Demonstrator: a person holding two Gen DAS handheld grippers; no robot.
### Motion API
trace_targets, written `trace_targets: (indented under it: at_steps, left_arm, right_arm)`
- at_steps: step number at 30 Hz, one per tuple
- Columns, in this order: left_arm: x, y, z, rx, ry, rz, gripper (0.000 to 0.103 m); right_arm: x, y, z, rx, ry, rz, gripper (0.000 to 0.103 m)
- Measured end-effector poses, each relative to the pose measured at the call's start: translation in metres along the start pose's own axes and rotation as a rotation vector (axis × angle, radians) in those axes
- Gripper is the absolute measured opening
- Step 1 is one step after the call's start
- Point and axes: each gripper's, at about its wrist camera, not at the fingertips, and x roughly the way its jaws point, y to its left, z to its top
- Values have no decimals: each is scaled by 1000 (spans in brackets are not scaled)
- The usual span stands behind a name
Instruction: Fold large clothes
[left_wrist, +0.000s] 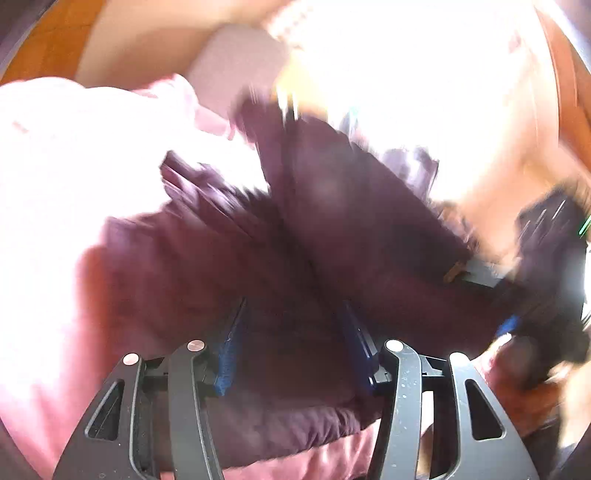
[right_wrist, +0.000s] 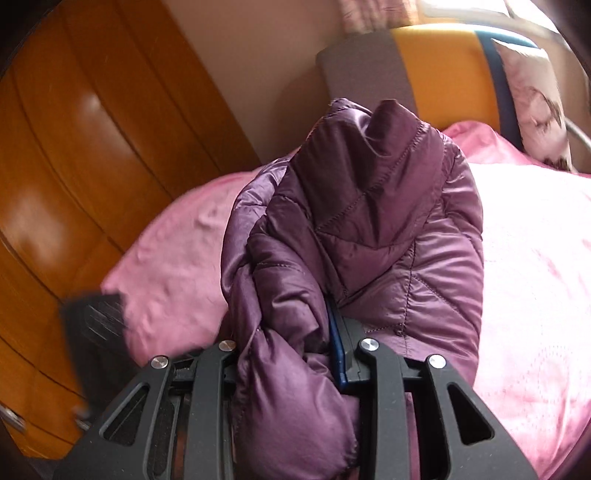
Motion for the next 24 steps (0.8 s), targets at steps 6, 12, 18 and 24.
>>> trace_targets:
  at_steps: [6,12,18,24]
  left_arm:
    - [-47,30,30,-110,-101,-124,50]
    - [-20,7,60,-66,-44,-161,68]
    - [37,-7,83,-14,161,-110,53]
    - [59,-4,83,-19,252,-76,20]
  right_arm:
    - [40,61,-24,-235,26,-140,30]
    - [52,82,-45,-370,11,-193,31]
    - [22,59,-61,-373,-27,-131,37]
    - [-36,9,-58,-215,-30,198,58]
